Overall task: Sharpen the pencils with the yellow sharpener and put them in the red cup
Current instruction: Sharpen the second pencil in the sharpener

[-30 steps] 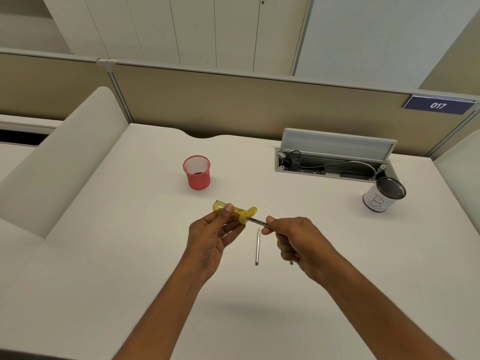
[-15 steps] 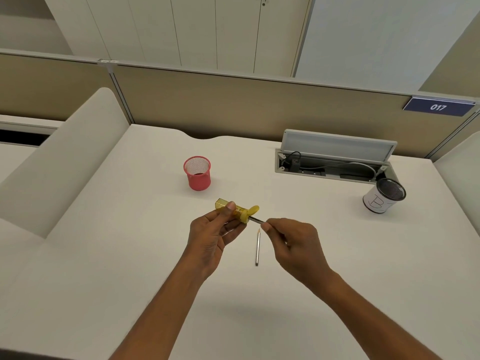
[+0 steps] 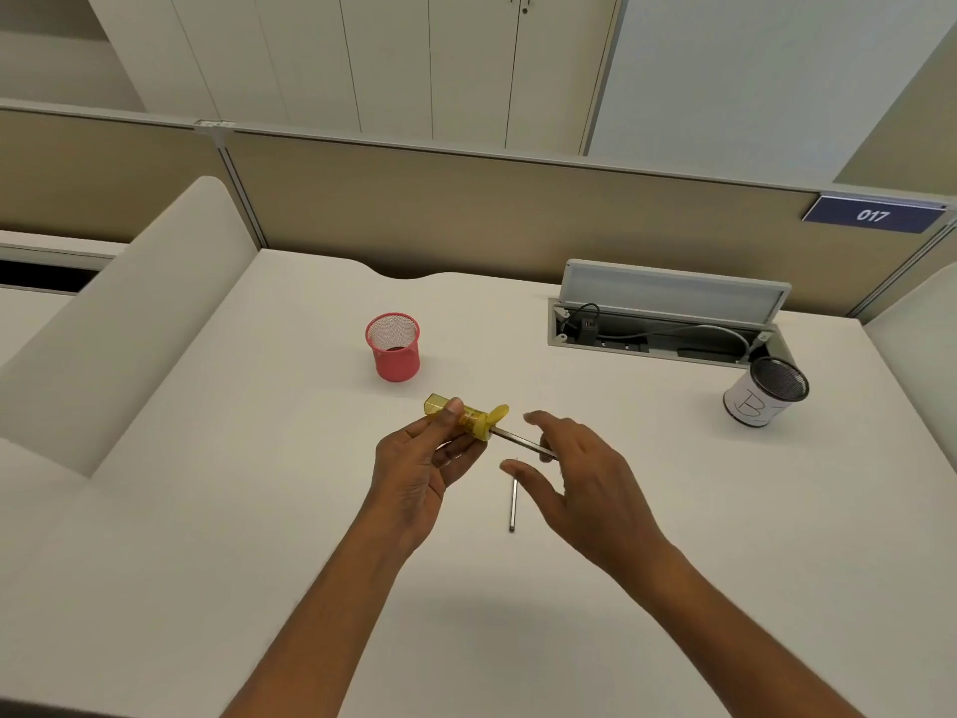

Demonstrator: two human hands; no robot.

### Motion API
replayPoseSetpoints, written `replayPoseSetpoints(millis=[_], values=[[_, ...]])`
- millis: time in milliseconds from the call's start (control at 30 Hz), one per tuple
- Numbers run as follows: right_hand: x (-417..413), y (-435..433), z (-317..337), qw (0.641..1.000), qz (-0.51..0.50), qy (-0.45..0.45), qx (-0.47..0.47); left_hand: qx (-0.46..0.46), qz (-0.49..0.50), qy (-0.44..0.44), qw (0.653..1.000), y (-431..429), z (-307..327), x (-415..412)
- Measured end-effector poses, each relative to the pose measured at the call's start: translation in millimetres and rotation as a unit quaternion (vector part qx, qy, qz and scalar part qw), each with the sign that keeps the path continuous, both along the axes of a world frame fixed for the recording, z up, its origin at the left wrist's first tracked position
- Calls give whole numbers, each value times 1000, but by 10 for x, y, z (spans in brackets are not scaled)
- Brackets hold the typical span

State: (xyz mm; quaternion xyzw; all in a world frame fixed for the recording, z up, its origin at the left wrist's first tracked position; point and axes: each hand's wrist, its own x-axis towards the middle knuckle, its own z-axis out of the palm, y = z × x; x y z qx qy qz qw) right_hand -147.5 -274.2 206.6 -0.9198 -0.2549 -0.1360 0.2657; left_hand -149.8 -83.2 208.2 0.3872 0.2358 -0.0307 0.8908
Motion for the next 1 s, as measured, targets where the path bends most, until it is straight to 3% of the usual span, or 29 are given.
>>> replayPoseSetpoints(millis=[133, 200, 267, 333, 400, 467, 500, 533, 567, 633, 700, 767, 833, 867, 933, 1000], values=[[69, -68, -95, 972, 29, -201, -118, 5, -2, 6, 1000, 12, -4, 0], [69, -64, -94, 974, 26, -200, -106, 5, -6, 6, 1000, 10, -18, -13], [30, -3, -104, 995, 2, -97, 2, 8, -10, 3, 1000, 11, -27, -19], [8, 89, -35, 976, -48, 105, 185, 15, -14, -6, 1000, 13, -26, -18], [33, 123, 132, 890, -111, 321, 304, 20, -20, -15, 999, 11, -25, -21], [62, 102, 283, 787, -133, 485, 358, 28, -26, -16, 999, 3, -33, -27], [75, 85, 330, 757, -130, 526, 364, 27, -24, -13, 999, -2, -39, -32], [79, 72, 347, 755, -124, 536, 356, 25, -20, -10, 999, -3, -43, -36], [72, 72, 334, 774, -113, 523, 338, 23, -16, -8, 1000, -5, -41, -29], [43, 92, 257, 848, -81, 435, 292, 23, -9, -4, 1000, -3, -33, -12], [26, 86, 182, 935, -46, 272, 224, 15, -4, -5, 1000, 6, -18, 5], [50, 12, 77, 996, -17, 66, 53, 3, 0, -4, 1000, 8, 0, 22], [80, -33, -13, 987, 11, -126, -95, 0, 4, -3, 1000, 14, 8, 29], [80, -31, -33, 976, 19, -176, -125, 2, 4, -2, 1000, 10, 11, 30], [96, -18, -65, 968, 20, -216, -128, 5, 1, -1, 1000, 8, 0, 25], [87, -1, -96, 983, 8, -169, -72, 10, -5, -3, 1000, 7, -14, 16]])
